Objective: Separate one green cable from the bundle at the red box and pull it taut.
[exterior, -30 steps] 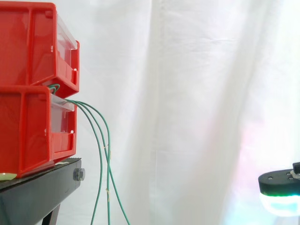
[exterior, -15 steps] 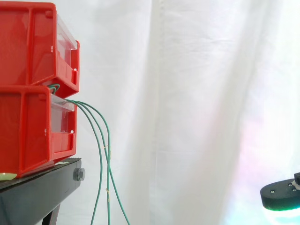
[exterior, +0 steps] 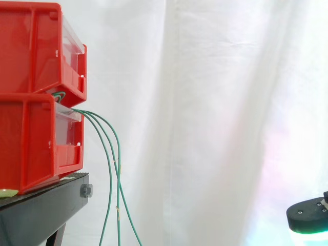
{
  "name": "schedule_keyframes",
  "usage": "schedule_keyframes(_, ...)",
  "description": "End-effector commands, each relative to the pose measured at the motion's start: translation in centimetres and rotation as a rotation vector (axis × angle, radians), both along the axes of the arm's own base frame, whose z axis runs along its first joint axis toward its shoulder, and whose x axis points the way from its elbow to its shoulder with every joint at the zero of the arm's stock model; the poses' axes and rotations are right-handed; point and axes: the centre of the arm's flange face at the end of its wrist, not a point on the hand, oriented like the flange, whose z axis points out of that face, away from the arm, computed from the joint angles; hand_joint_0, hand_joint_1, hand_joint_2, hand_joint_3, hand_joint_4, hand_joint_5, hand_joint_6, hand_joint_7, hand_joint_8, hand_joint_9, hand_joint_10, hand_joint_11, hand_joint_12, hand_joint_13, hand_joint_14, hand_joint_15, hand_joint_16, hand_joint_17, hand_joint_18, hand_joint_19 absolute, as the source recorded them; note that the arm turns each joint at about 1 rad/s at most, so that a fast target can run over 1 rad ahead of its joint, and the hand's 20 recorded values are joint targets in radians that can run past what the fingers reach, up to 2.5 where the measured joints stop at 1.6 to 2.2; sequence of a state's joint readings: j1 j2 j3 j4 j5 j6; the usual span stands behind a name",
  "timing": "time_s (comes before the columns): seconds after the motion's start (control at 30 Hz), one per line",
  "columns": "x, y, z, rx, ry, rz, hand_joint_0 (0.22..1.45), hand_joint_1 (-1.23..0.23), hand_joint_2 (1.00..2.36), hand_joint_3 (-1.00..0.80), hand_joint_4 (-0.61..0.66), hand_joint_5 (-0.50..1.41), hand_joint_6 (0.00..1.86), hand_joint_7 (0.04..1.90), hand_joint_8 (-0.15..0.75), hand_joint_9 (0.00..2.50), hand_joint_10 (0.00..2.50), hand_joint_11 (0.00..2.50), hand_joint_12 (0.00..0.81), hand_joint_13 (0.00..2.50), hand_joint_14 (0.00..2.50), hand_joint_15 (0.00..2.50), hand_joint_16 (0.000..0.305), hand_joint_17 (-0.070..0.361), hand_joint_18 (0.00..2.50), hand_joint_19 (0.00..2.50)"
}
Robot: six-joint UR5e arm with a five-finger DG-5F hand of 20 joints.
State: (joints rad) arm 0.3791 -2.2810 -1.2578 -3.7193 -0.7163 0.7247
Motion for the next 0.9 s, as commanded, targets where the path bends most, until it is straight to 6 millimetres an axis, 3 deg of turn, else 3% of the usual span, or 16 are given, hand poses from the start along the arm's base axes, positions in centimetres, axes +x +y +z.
schedule_keyframes(0.0,0.0,-0.03,0.01,-0.001,-0.002,-0.002,0.55,-0.7,1.0,-0.5,0.13,-0.16,0.5,0.67,0.145,1.21,0.02,0.67,0.341,1.19,0.02,0.79,0.04,0.091,0.7,0.77)
schedule_keyframes(0.1,-0.08,-0.11,0.09,-0.006,0.0,-0.008,0.54,-0.7,1.0,-0.5,0.13,-0.17,0.5,0.69,0.177,1.14,0.02,0.8,0.321,1.05,0.02,0.79,0.04,0.09,0.67,0.77)
schedule_keyframes(0.2,-0.1,-0.1,0.08,-0.005,0.001,-0.008,0.54,-0.7,1.0,-0.5,0.13,-0.17,0.5,0.69,0.164,1.17,0.02,0.83,0.333,1.08,0.02,0.78,0.04,0.09,0.66,0.77)
schedule_keyframes(0.23,-0.1,-0.1,0.08,-0.005,0.001,-0.008,0.55,-0.69,1.0,-0.5,0.14,-0.17,0.5,0.68,0.143,1.23,0.02,0.77,0.34,1.1,0.02,0.75,0.04,0.09,0.65,0.76)
schedule_keyframes(0.27,-0.08,-0.1,0.08,-0.004,0.0,-0.008,0.55,-0.69,1.0,-0.5,0.13,-0.17,0.5,0.66,0.132,1.09,0.02,0.54,0.398,1.13,0.02,0.64,0.038,0.086,0.54,0.72)
schedule_keyframes(0.37,-0.1,-0.1,0.08,-0.005,0.001,-0.008,0.52,-0.64,1.0,-0.5,0.12,-0.2,0.5,0.65,0.173,0.81,0.01,0.39,0.457,0.99,0.01,0.56,0.037,0.083,0.4,0.66)
schedule_keyframes(0.4,-0.1,-0.11,0.09,-0.006,0.001,-0.009,0.52,-0.64,1.0,-0.5,0.12,-0.2,0.5,0.65,0.184,0.79,0.01,0.45,0.432,0.93,0.02,0.56,0.037,0.083,0.4,0.67)
schedule_keyframes(0.43,-0.1,-0.11,0.09,-0.006,0.001,-0.009,0.53,-0.65,1.0,-0.5,0.14,-0.19,0.5,0.69,0.197,0.97,0.02,0.81,0.357,0.86,0.02,0.62,0.04,0.091,0.5,0.71)
schedule_keyframes(0.47,-0.1,-0.11,0.09,-0.006,0.001,-0.009,0.53,-0.65,1.0,-0.5,0.15,-0.19,0.5,0.69,0.193,1.0,0.02,0.85,0.351,0.87,0.02,0.63,0.04,0.091,0.52,0.71)
schedule_keyframes(0.5,-0.1,-0.11,0.09,-0.006,0.001,-0.009,0.53,-0.66,1.0,-0.5,0.15,-0.17,0.5,0.7,0.167,1.24,0.02,1.1,0.33,0.93,0.02,0.69,0.04,0.091,0.57,0.74)
schedule_keyframes(0.53,-0.08,-0.11,0.09,-0.005,0.0,-0.009,0.54,-0.67,1.0,-0.5,0.16,-0.16,0.5,0.7,0.163,1.33,0.01,1.14,0.329,0.99,0.02,0.69,0.04,0.091,0.58,0.74)
schedule_keyframes(0.73,-0.13,-0.13,0.11,-0.007,0.004,-0.009,0.54,-0.67,1.0,-0.5,0.15,-0.17,0.5,0.71,0.205,1.04,0.02,0.86,0.345,0.98,0.02,0.68,0.04,0.091,0.6,0.72)
schedule_keyframes(0.87,-0.11,-0.08,0.07,-0.005,0.006,-0.005,0.55,-0.67,1.0,-0.5,0.15,-0.17,0.5,0.71,0.212,1.0,0.02,0.76,0.368,1.0,0.02,0.66,0.04,0.09,0.58,0.72)
